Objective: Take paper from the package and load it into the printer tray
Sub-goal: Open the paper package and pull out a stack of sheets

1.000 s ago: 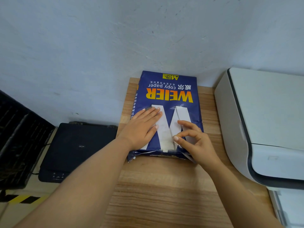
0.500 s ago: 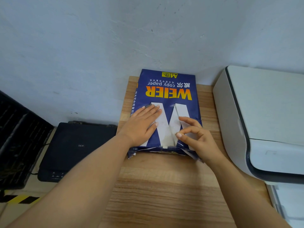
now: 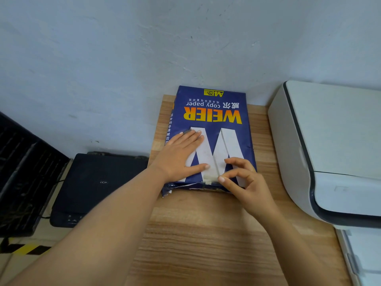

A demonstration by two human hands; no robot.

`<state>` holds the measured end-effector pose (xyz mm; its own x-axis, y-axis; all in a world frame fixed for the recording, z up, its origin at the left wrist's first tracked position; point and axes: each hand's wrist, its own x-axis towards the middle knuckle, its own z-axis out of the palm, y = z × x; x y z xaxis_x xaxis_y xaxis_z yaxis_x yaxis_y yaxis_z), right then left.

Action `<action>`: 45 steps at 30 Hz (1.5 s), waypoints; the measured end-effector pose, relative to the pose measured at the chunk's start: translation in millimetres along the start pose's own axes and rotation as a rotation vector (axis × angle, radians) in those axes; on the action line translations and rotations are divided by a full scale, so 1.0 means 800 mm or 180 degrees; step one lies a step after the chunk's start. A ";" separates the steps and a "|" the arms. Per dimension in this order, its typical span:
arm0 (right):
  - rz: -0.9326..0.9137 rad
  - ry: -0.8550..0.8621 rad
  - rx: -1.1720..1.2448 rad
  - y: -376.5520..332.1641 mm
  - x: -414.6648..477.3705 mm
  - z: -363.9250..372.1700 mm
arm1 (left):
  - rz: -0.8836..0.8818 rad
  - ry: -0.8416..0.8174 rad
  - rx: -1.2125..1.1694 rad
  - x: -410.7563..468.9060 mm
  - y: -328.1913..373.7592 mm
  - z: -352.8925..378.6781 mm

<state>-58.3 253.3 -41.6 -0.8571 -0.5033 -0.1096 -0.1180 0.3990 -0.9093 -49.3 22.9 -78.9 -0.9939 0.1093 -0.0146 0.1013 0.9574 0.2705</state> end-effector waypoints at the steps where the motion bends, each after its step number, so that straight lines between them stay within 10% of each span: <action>1: 0.0018 -0.0016 0.0028 0.001 -0.003 0.000 | 0.0001 0.0006 -0.0007 0.000 0.000 0.001; 20: -0.0092 -0.0170 0.0148 -0.002 -0.044 -0.014 | 0.0390 0.0597 -0.0642 -0.029 0.026 -0.010; 31: -0.0232 0.0149 -0.0063 0.004 -0.074 -0.016 | 0.0301 -0.0306 -0.1024 -0.058 0.039 -0.010; 45: -0.1190 0.0341 -0.2525 0.028 -0.028 -0.037 | -0.0020 -0.0482 -0.1814 -0.054 0.037 -0.016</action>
<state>-56.7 296.1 -47.5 -0.7306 -0.6486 0.2136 -0.6790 0.6571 -0.3273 -4.3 43.0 -57.7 -0.9728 0.1813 -0.1439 0.0144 0.6680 0.7440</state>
